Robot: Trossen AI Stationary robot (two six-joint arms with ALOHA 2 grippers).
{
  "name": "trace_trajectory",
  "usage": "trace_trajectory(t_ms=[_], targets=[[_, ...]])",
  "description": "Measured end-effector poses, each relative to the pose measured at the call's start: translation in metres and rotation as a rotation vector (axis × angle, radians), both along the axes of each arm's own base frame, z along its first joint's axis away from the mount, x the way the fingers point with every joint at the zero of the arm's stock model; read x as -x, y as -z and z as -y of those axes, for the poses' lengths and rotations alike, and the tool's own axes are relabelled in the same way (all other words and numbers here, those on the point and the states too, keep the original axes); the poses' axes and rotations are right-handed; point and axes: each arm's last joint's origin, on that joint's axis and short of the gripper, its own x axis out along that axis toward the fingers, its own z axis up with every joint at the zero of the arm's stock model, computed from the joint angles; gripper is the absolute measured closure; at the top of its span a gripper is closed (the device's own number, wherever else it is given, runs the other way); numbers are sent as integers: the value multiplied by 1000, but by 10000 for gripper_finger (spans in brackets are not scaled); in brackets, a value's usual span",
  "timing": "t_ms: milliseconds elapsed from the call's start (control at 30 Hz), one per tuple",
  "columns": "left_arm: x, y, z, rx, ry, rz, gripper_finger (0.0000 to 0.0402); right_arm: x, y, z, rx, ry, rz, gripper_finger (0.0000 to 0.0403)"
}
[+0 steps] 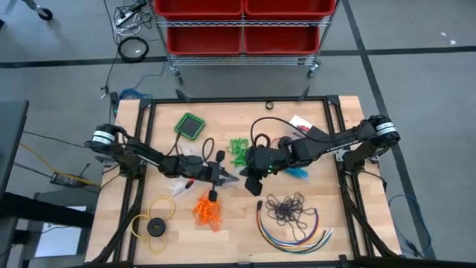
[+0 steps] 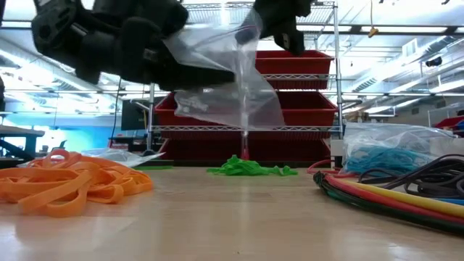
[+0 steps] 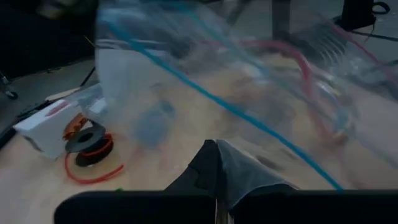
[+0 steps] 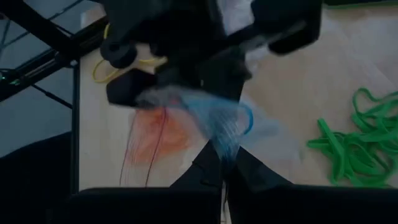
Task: Sort rubber bands
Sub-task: Open the transparent zip bag
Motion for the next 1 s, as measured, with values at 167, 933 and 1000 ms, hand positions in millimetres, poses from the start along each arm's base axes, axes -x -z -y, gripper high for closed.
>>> trace_trajectory(t_ms=[167, 933, 1000], targets=[[-8, 4, 1, 2, 2, -17, 368, -1, -1, 3, -4, -4, 5, 403], [1, -5, -3, 23, -92, -92, 61, 9, 11, 15, 57, 69, -154, 403], [6, -11, -5, -5, -108, -114, 62, 10, 12, 19, 62, 83, -173, 403]])
